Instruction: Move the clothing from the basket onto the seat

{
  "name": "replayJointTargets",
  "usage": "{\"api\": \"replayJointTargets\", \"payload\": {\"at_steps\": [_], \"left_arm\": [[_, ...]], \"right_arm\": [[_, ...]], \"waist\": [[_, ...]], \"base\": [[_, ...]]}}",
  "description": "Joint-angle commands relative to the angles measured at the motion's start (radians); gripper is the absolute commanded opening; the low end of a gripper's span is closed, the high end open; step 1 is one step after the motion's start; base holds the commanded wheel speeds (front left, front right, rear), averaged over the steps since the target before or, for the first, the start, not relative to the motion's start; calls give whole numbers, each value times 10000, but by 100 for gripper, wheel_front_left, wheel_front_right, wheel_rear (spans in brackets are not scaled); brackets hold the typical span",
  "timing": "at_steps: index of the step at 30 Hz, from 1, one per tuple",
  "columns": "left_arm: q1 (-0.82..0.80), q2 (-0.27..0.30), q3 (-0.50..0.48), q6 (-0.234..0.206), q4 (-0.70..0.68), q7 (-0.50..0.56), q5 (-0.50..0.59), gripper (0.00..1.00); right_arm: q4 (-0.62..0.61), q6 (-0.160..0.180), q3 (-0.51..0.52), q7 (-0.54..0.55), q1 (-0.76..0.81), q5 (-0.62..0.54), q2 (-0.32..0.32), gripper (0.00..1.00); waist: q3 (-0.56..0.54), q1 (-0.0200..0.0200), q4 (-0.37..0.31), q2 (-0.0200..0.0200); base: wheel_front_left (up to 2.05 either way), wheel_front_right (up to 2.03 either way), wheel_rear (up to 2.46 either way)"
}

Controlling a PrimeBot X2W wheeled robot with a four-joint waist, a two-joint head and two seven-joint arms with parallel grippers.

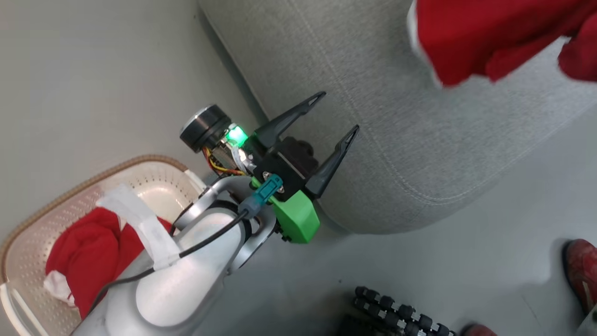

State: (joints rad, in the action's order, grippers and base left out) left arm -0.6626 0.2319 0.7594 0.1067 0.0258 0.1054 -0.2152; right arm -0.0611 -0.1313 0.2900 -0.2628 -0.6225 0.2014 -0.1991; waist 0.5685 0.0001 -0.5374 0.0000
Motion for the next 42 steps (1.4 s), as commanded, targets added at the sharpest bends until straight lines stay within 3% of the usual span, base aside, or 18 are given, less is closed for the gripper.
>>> {"api": "replayJointTargets", "payload": {"at_steps": [1, 5, 10, 19, 20, 21, 30, 35, 42], "left_arm": [[-339, 107, 37, 60, -152, 92, 163, 100], [-797, 199, 161, 86, -464, 304, 273, 100], [-1154, 261, 272, 122, -649, 472, 368, 100], [-1211, 261, 341, -17, -475, 311, 357, 100], [-1146, 234, 341, -27, -420, 233, 325, 100], [-1078, 203, 312, -88, -378, 151, 281, 100], [-12, -141, -365, -579, 699, -1544, -750, 100], [743, -231, -738, -864, 1523, -2599, -1243, 100], [1791, -495, -1612, -1270, 2609, -3605, -1919, 100]], "right_arm": [[221, 10, 350, -31, -373, 143, -153, 0], [1240, 8, 1031, -31, -1044, 299, -472, 0], [2814, 10, 1167, -33, -1688, 468, -698, 0], [4904, 10, 1097, -33, -2300, 494, -474, 0], [4959, 10, 1076, -31, -2244, 470, -448, 35], [4961, 10, 1082, -31, -2148, 405, -432, 100], [3958, 8, 1455, -33, -263, -225, 108, 100], [3566, 10, 760, -33, 908, -418, 471, 100], [3445, 10, -969, -31, 2300, -197, 647, 100]], "waist": [[1368, -1, 678, 0], [2025, -1, 947, 0], [2661, -1, 1138, 0], [2886, -1, 1510, 0], [2809, -1, 1576, 0], [2739, -1, 1627, 0], [1067, -1, 2349, 0], [-28, -1, 2771, 0], [-1604, -1, 3595, 0]], "base": [[0, 0, 0], [0, 0, 0], [0, 0, 0], [0, 0, 0], [0, 0, 0], [0, 0, 0], [0, 0, 0], [0, 0, 0], [0, 0, 0]]}}
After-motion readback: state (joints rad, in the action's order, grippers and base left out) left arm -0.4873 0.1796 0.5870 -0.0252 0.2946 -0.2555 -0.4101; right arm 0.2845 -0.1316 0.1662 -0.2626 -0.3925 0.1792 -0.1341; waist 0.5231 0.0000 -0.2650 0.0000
